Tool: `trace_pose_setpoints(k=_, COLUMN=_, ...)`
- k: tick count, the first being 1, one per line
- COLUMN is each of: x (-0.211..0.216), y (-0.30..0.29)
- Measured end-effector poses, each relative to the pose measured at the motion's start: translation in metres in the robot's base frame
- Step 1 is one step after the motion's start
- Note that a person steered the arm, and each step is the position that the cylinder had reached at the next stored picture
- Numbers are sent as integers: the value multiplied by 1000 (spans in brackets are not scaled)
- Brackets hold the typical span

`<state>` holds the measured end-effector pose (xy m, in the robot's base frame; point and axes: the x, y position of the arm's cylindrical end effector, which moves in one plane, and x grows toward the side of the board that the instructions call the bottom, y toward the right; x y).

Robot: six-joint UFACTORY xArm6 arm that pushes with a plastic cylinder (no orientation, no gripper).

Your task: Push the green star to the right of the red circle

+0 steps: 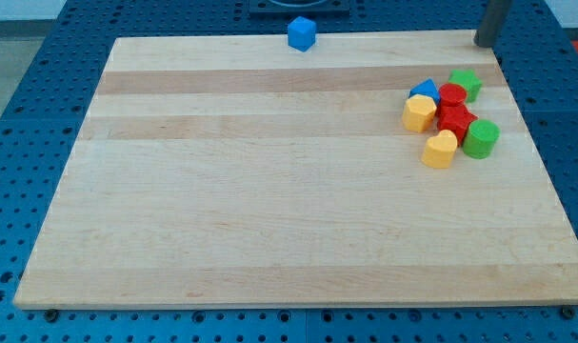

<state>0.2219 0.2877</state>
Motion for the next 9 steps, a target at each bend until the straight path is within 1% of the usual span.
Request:
trace_pose_setpoints(k=1, x=-10, y=0)
trace_pose_setpoints(k=2, x=-25, y=-48)
trace_pose_setpoints(k=3, x=16, y=-66)
trace_pose_setpoints(k=4, x=61, y=-73)
trace_pose_setpoints(k=5, x=76, y=-75)
trace_pose_setpoints(k=6, x=110, y=-75)
trace_pose_setpoints(k=7, x=119, y=-76)
trace_pose_setpoints(k=8, x=93, y=-77)
trace_pose_setpoints(k=9, x=47, y=-116)
